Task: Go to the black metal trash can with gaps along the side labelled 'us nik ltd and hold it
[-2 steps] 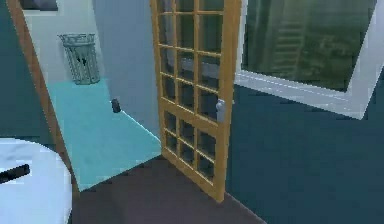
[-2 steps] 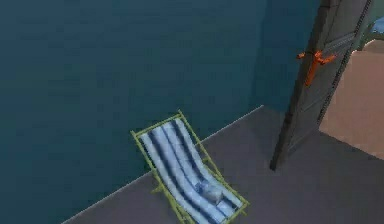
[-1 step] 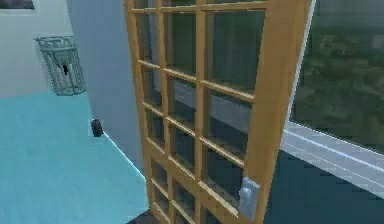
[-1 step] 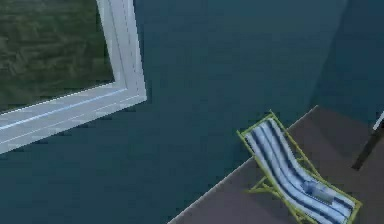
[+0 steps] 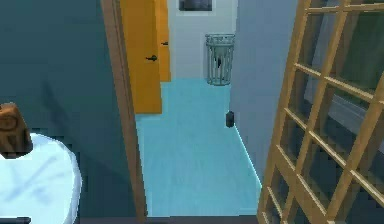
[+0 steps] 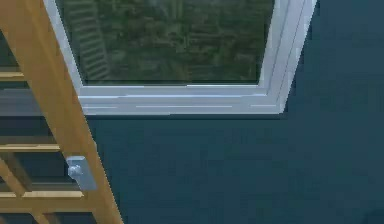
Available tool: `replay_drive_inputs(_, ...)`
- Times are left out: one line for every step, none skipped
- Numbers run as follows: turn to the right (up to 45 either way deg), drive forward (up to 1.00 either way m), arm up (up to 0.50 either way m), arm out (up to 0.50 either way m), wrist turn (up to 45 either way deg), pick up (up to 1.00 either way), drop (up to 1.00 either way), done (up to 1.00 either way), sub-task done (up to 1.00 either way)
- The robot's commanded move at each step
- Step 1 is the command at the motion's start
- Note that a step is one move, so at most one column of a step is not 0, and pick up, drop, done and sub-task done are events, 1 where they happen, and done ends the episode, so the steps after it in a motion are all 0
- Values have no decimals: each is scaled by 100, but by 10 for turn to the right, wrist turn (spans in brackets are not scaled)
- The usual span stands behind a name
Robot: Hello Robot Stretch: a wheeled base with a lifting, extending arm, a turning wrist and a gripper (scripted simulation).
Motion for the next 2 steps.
replay_drive_inputs(0,90,0,0,0,0,0,0,0)
replay_drive_inputs(0,60,0,0,0,0,0,0,0)
